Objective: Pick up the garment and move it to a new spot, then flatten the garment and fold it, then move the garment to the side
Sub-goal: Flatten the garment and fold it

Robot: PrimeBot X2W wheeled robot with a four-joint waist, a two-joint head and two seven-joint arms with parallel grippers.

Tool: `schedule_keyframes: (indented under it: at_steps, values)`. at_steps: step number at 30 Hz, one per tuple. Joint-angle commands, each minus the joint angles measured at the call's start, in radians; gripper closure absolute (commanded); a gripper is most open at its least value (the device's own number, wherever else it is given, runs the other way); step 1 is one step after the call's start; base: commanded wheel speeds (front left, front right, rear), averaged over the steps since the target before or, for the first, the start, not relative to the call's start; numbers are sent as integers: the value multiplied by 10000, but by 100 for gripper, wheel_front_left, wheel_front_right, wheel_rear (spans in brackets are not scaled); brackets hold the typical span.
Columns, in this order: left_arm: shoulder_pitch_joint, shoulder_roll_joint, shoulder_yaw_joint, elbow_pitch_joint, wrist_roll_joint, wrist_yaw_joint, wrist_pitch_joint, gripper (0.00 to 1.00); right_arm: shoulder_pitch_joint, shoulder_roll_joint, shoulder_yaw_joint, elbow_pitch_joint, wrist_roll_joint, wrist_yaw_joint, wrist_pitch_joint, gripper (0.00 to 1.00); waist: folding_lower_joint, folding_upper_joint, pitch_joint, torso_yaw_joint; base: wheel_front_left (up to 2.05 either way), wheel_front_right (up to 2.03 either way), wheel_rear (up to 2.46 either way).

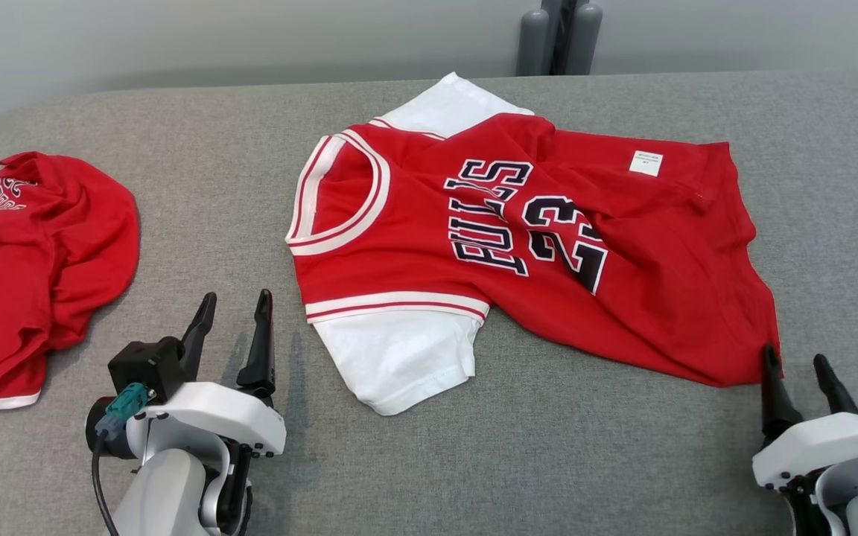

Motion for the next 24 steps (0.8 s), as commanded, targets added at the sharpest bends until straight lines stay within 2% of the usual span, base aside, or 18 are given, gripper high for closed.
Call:
schedule_keyframes:
  at_steps: [1,11,20,21,22,24]
  values:
    - [74,30,-8,-51,-3,15,-8,0,-124,-49,-133,73,-90,-3,-83,0,0,-1,23,14,0,0,0]
    - [-25,1,-146,-100,-72,20,-2,0,-524,-90,-929,632,-427,-3,-98,0,0,-1,198,129,0,0,0]
    - [-166,-7,-307,30,-99,-10,-4,0,-836,-210,-542,1238,-740,-3,371,0,0,-1,261,250,0,0,0]
    - [-167,-6,-331,49,-101,-18,8,0,-834,-219,-494,1294,-694,-3,398,54,0,-1,245,259,0,0,0]
    - [-132,-14,-423,117,-104,-66,64,0,-802,-263,-484,1405,-578,-3,381,100,0,-1,176,275,0,0,0]
    - [-46,-33,-550,163,-111,-165,164,0,-808,-293,-552,1417,-538,-5,307,100,0,-1,105,259,0,0,0]
